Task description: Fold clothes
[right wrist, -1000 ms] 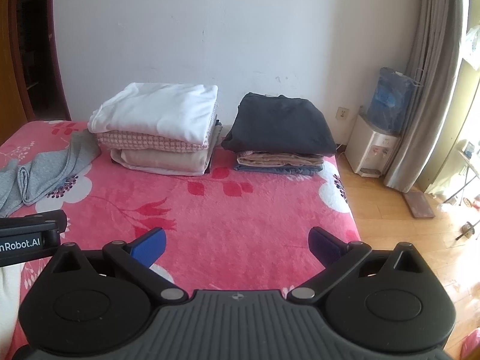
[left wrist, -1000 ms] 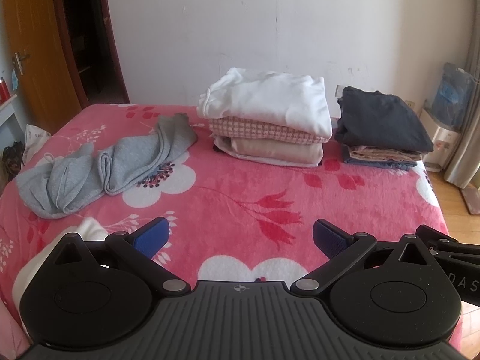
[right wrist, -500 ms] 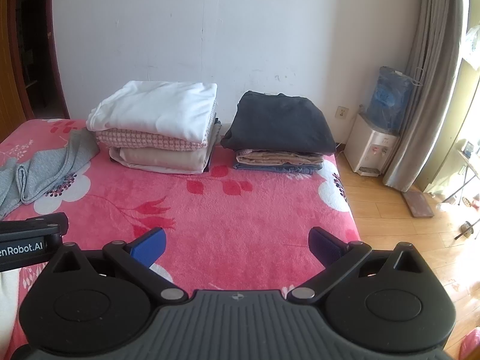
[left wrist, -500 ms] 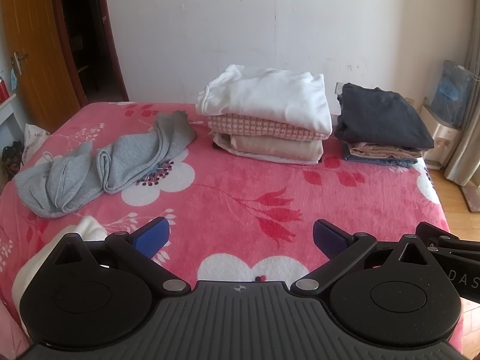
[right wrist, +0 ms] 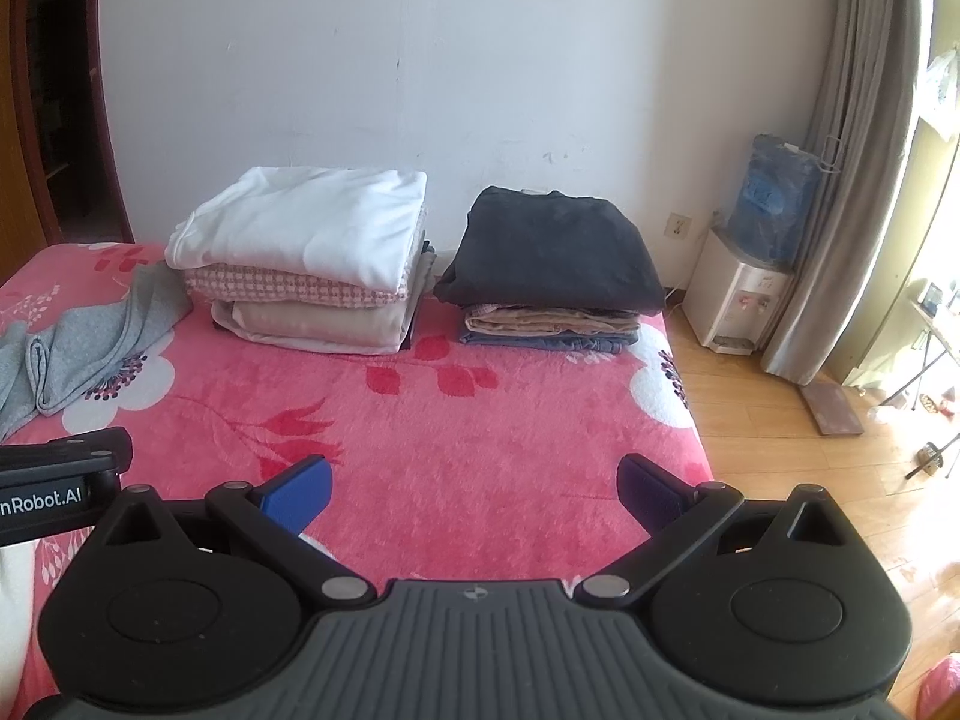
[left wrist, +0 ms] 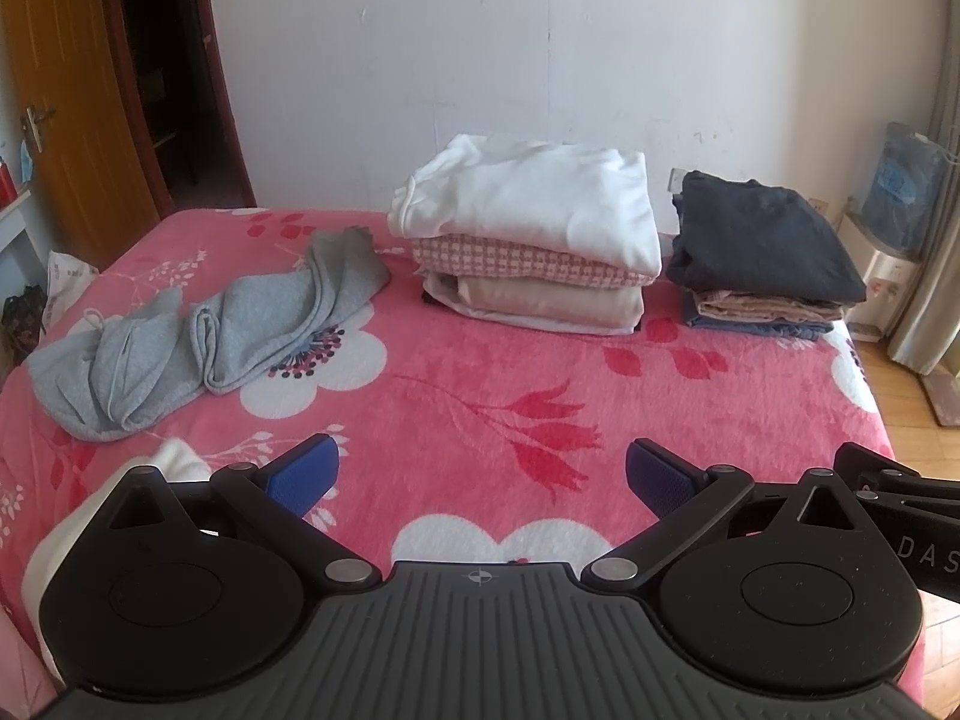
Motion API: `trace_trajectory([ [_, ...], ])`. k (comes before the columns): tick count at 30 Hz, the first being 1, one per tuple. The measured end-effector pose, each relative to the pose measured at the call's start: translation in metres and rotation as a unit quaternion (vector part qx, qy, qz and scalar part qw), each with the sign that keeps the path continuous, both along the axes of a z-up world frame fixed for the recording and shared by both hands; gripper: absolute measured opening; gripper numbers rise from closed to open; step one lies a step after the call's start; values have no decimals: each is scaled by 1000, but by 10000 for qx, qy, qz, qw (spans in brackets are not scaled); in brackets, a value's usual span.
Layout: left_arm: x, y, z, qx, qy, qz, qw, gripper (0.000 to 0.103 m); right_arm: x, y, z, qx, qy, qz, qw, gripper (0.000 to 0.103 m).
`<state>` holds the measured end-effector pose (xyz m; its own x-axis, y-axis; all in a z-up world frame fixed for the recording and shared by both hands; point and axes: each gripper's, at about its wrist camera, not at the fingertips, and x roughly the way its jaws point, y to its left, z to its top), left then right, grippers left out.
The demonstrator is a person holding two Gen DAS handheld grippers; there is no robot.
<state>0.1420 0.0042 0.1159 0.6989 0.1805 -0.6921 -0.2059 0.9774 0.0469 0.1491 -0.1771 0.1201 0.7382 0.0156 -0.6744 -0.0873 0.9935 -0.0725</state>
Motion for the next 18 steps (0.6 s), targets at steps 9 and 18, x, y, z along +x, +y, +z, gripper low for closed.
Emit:
trace_trajectory([
  [9, 1, -1, 1, -12, -14, 0, 10000, 103, 1, 0, 0, -5, -4, -11, 10000, 103],
  [18, 2, -3, 1, -14, -4, -32, 10000, 103, 3, -2, -1, -13, 19, -37, 10000, 103],
])
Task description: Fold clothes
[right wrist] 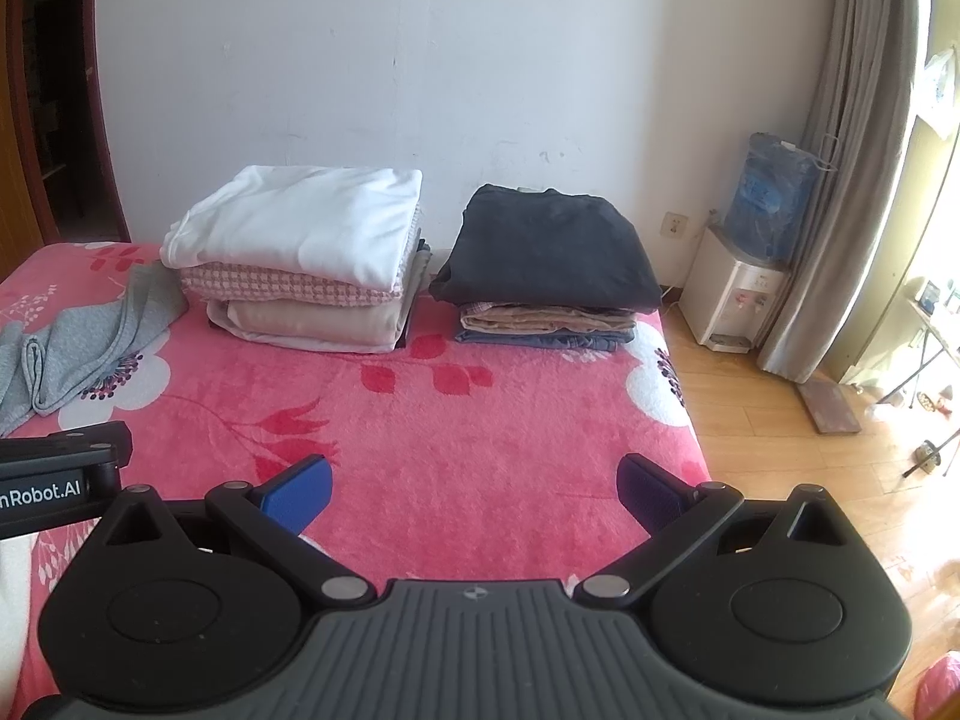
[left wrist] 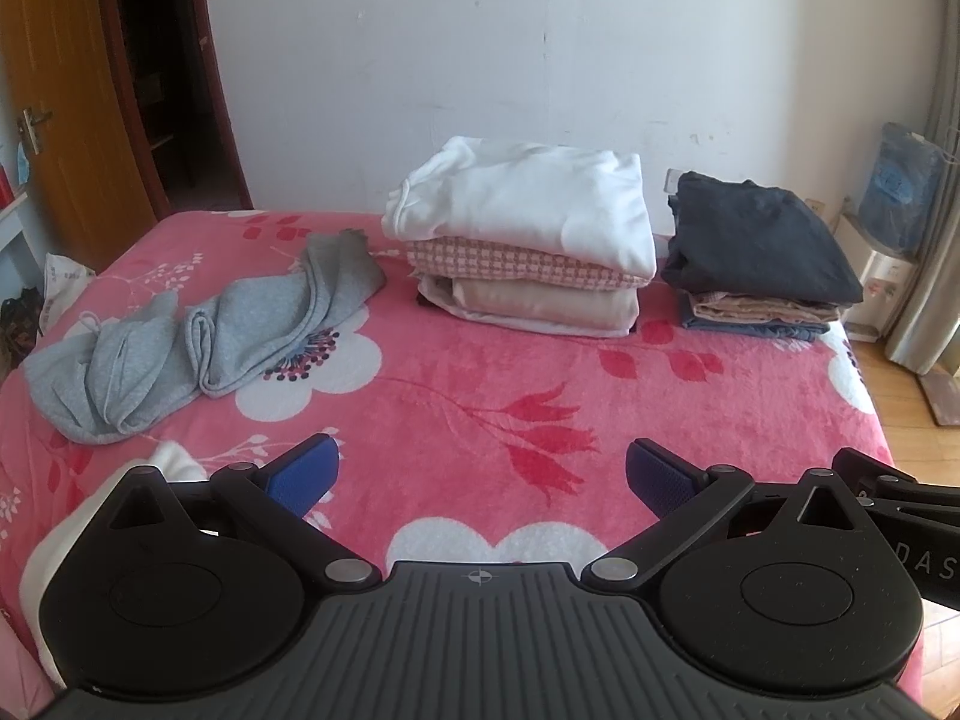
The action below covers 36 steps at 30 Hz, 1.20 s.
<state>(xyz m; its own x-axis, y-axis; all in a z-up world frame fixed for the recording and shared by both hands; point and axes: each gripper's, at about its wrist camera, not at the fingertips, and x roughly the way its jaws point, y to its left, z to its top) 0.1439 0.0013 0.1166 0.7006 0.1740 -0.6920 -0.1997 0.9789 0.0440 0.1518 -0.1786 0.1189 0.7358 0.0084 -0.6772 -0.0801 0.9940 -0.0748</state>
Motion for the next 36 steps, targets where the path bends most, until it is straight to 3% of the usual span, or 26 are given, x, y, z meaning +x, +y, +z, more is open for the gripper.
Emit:
trace_trajectory([
  [36, 4, -9, -4, -19, 35, -76, 10000, 103, 1, -6, -2, -18, 43, -82, 10000, 103],
])
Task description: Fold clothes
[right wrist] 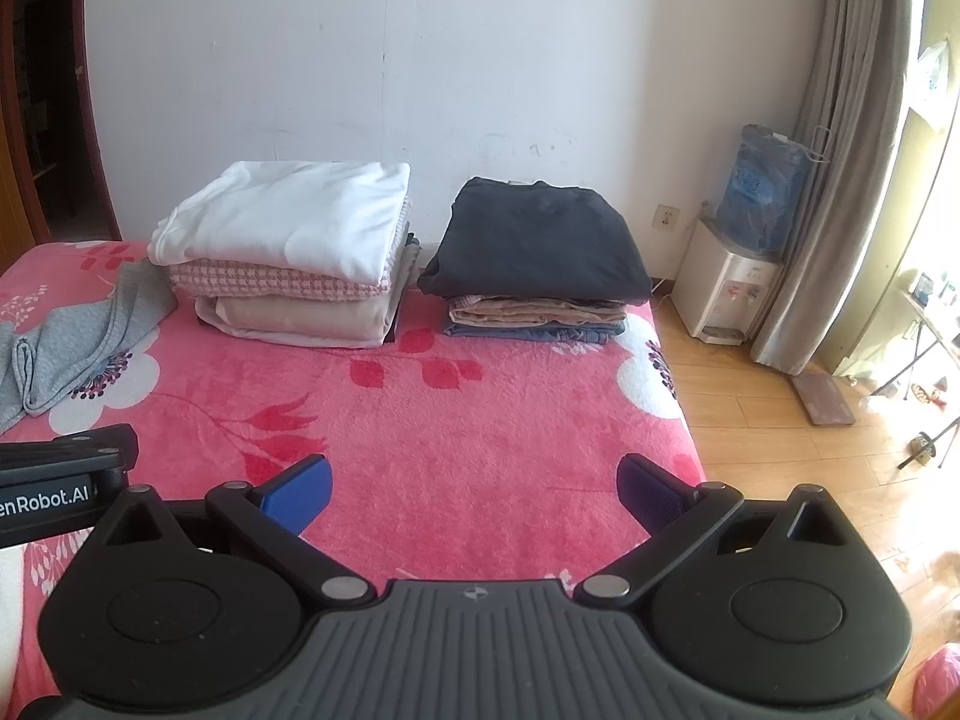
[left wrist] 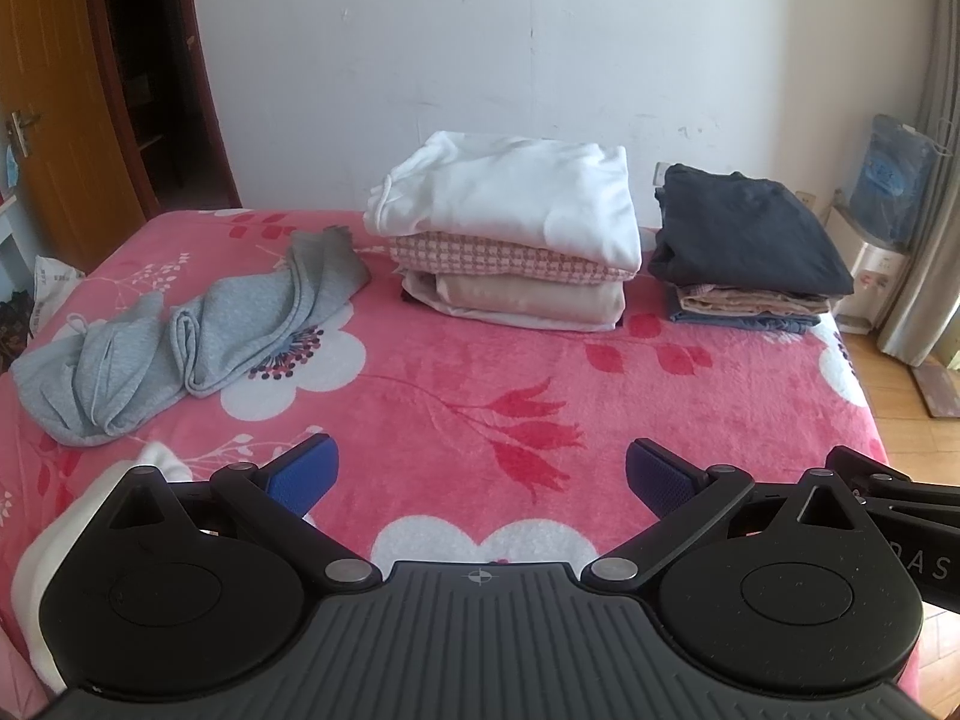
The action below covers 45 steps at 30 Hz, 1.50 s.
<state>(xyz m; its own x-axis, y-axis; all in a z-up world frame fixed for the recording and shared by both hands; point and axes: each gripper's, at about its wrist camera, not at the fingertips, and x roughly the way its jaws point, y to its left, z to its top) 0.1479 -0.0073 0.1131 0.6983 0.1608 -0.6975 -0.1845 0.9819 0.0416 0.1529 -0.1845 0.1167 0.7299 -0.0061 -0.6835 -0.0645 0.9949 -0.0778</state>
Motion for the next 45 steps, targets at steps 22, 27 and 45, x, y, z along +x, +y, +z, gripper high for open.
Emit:
trace_trajectory([
  [22, 0, 2, -1, -9, 19, 9, 10000, 103, 0, 3, -1, -29, 7, 25, 10000, 103],
  [27, 1, 2, -1, -16, 17, 17, 10000, 103, 1, 5, -1, -35, 5, 30, 10000, 103],
  [45, 3, 4, -4, -25, 67, 17, 10000, 103, 3, 7, -4, -48, 60, 20, 10000, 103],
])
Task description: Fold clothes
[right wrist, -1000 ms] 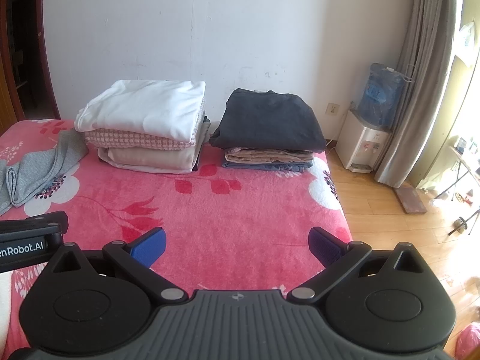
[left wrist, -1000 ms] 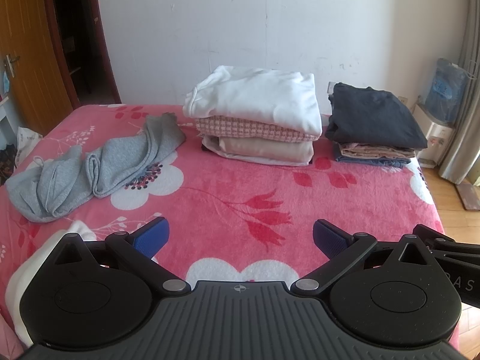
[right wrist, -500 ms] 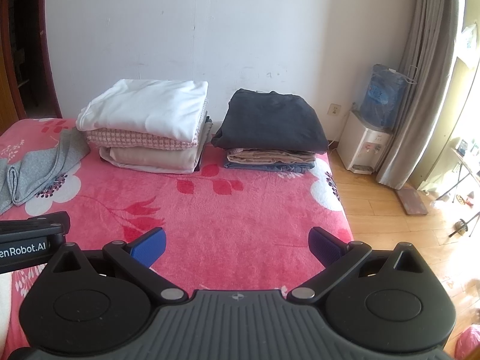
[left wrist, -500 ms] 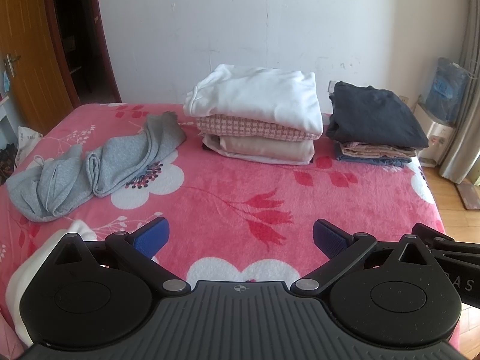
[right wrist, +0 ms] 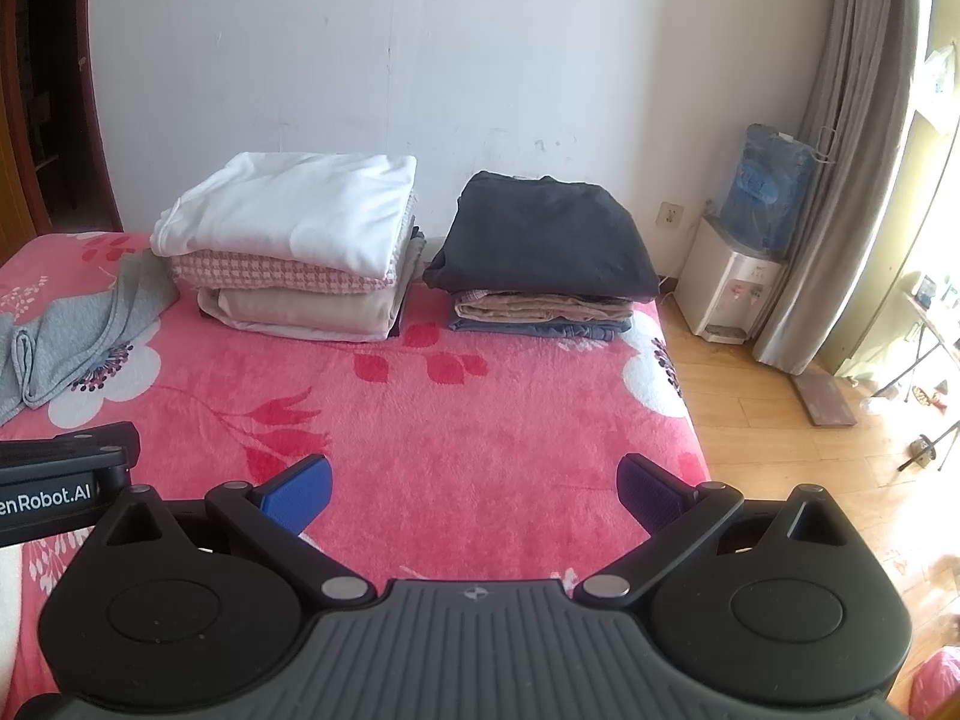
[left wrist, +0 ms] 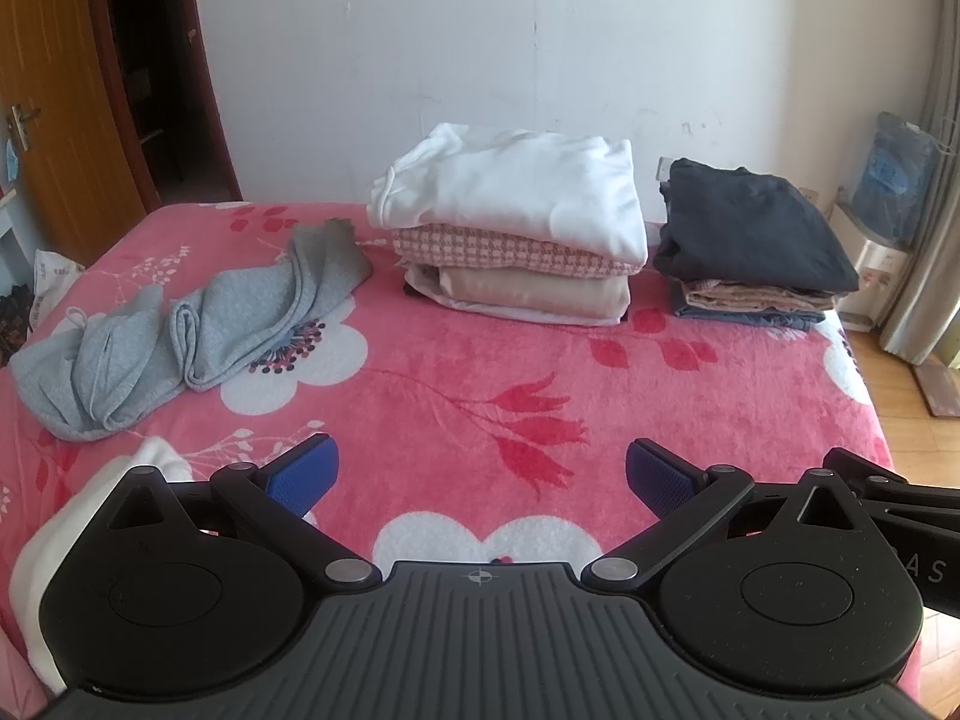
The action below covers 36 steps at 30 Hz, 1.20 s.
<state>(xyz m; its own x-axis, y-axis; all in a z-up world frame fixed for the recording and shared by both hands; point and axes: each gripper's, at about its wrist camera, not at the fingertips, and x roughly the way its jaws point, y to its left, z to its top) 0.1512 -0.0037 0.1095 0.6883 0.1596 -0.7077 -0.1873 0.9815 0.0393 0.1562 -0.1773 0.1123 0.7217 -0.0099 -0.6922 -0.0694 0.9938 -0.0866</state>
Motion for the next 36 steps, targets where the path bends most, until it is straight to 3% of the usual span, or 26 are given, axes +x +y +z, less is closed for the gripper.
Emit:
trace_trajectory([
  [36, 1, 1, -2, -14, 21, -1, 10000, 103, -1, 2, -3, -2, 36, 3, 10000, 103],
])
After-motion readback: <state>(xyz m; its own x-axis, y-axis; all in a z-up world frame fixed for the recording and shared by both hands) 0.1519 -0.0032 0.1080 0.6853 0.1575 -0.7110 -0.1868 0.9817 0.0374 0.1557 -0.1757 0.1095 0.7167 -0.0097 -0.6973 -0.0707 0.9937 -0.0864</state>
